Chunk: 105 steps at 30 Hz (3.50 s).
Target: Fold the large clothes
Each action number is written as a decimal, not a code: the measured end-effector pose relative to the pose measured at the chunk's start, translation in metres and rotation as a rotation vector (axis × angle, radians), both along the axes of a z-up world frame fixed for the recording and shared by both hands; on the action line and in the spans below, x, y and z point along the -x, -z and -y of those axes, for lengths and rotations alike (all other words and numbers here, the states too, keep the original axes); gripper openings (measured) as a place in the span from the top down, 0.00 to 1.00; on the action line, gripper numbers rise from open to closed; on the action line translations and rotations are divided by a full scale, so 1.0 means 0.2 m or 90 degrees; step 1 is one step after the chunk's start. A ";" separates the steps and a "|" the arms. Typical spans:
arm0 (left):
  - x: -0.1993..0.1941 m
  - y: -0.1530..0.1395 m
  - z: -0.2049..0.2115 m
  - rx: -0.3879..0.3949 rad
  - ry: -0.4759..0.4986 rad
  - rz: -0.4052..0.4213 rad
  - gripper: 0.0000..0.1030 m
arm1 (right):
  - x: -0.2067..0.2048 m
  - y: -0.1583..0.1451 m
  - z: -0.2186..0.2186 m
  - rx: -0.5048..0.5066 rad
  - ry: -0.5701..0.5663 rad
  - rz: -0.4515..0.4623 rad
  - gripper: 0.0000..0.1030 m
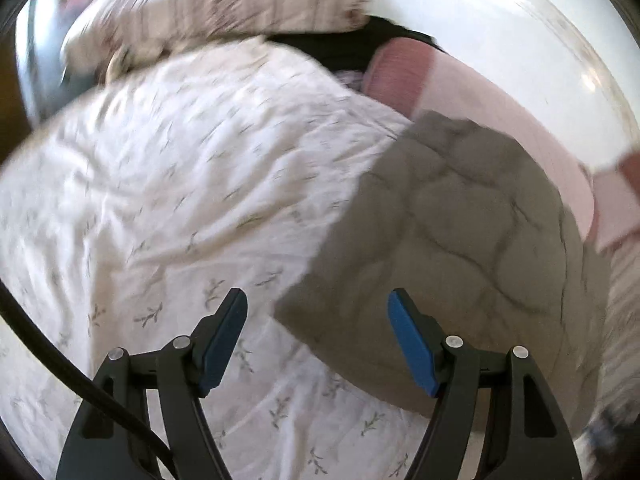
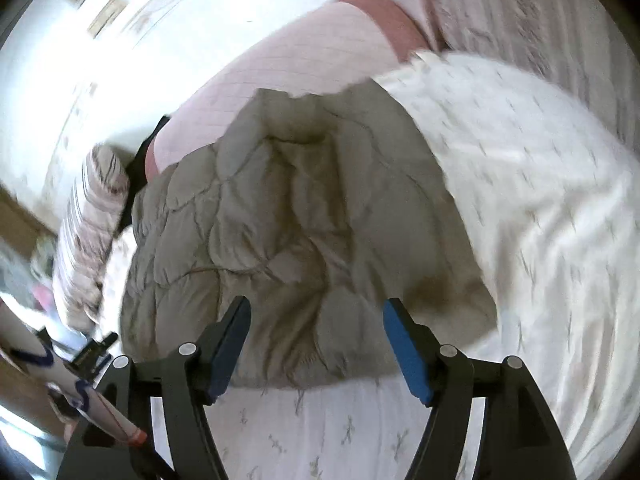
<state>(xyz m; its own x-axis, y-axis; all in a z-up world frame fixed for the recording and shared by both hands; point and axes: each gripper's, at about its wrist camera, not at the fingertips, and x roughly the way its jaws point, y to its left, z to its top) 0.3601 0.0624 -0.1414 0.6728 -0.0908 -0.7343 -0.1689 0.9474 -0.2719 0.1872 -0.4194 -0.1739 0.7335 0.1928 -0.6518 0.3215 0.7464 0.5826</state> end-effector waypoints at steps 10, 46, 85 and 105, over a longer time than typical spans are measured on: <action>-0.06 0.15 -0.10 0.153 -0.024 -0.042 0.30 | 0.15 0.38 0.25 -0.289 0.145 -0.068 0.25; 0.40 -0.11 -0.01 0.104 -0.104 0.091 0.51 | 0.31 0.23 0.63 -0.194 0.222 -0.069 0.32; 0.10 0.10 1.10 -0.278 0.212 0.106 0.41 | -0.46 0.05 -0.25 0.270 -0.110 -0.008 0.71; 0.29 0.17 0.41 -0.214 0.106 -0.030 0.37 | 0.10 0.21 0.38 0.097 0.067 -0.093 0.70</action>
